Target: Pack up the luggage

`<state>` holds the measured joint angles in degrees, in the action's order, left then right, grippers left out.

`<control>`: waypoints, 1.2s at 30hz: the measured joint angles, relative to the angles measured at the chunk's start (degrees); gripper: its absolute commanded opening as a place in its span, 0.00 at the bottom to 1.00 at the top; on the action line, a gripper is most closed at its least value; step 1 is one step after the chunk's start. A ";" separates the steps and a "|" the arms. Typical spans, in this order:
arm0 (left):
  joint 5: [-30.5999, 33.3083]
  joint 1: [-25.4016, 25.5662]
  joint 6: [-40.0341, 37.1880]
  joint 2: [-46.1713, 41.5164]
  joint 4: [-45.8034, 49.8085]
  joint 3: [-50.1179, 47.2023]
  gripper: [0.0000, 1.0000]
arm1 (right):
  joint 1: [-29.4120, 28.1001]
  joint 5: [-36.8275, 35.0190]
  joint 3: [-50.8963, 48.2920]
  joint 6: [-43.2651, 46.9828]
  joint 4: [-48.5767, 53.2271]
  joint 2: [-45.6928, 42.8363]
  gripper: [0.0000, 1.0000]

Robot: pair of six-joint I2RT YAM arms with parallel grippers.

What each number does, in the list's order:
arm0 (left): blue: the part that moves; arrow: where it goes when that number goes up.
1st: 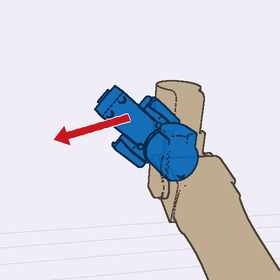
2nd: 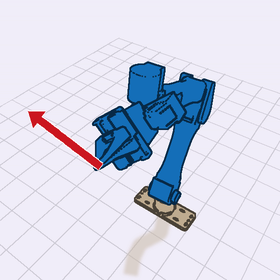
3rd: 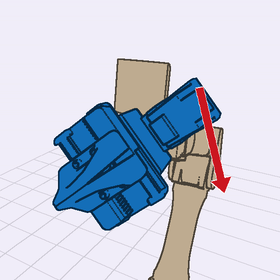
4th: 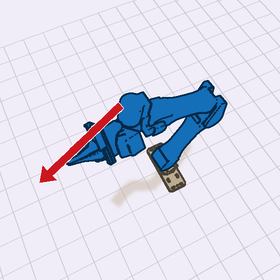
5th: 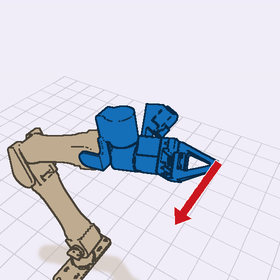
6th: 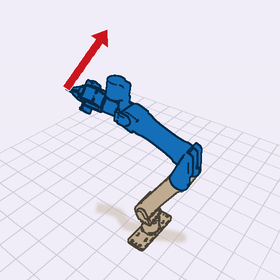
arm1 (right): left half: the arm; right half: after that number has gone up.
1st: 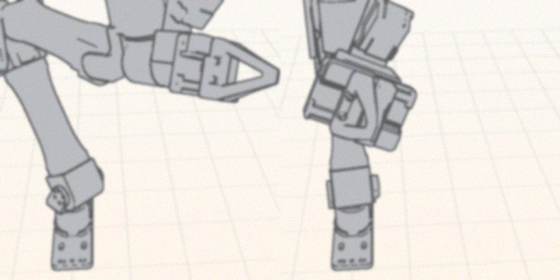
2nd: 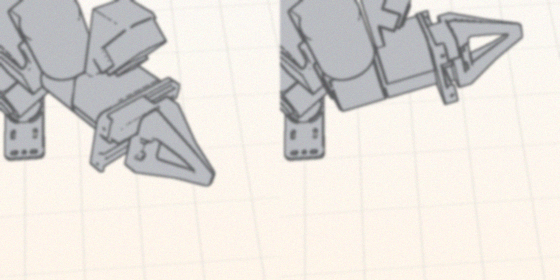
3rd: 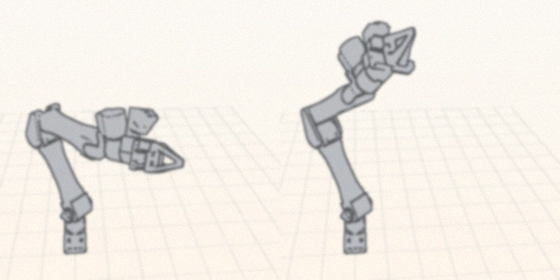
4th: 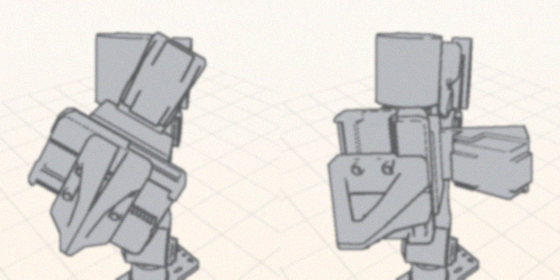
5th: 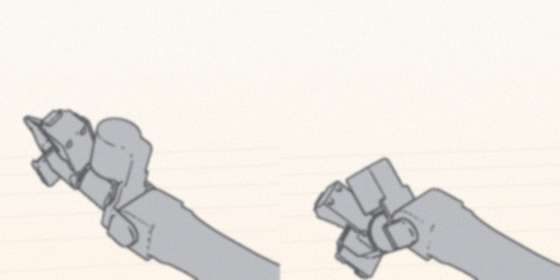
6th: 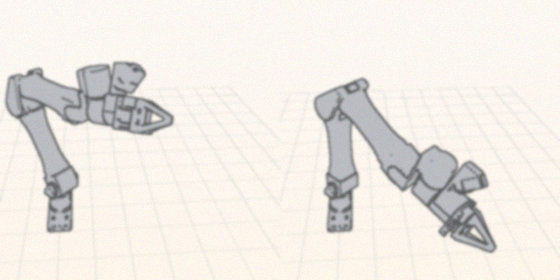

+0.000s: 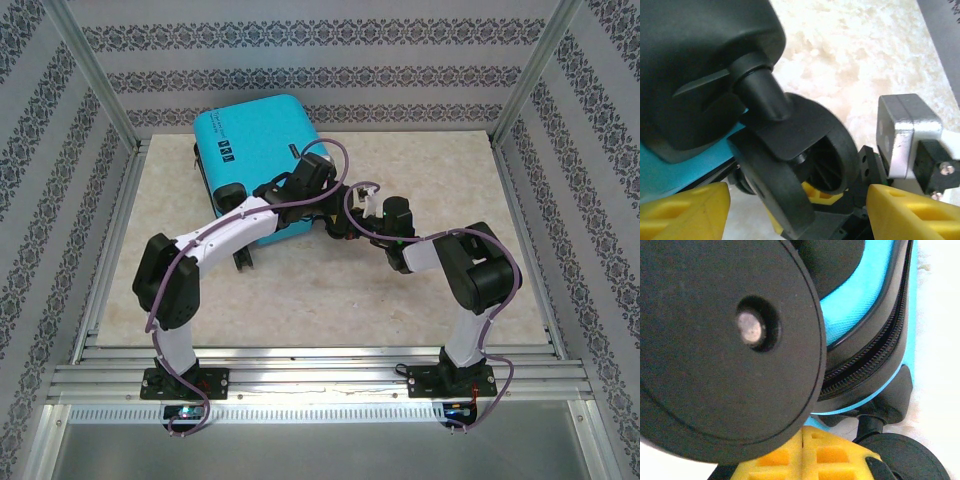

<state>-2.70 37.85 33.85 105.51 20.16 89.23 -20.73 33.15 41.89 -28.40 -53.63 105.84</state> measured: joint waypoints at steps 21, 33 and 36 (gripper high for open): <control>3.04 1.18 1.33 4.02 -1.66 3.50 0.72 | 0.72 0.42 0.00 -0.28 -0.17 0.09 0.00; 4.70 0.70 7.06 4.57 -0.94 3.65 0.19 | 0.72 0.35 0.37 -0.20 -1.51 0.09 0.00; 4.68 0.61 7.45 3.76 -2.27 2.23 0.16 | 0.72 0.39 0.48 -0.22 -1.53 0.42 0.00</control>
<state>1.98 38.46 41.30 109.27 17.89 91.46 -20.01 33.54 42.37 -28.62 -55.16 106.26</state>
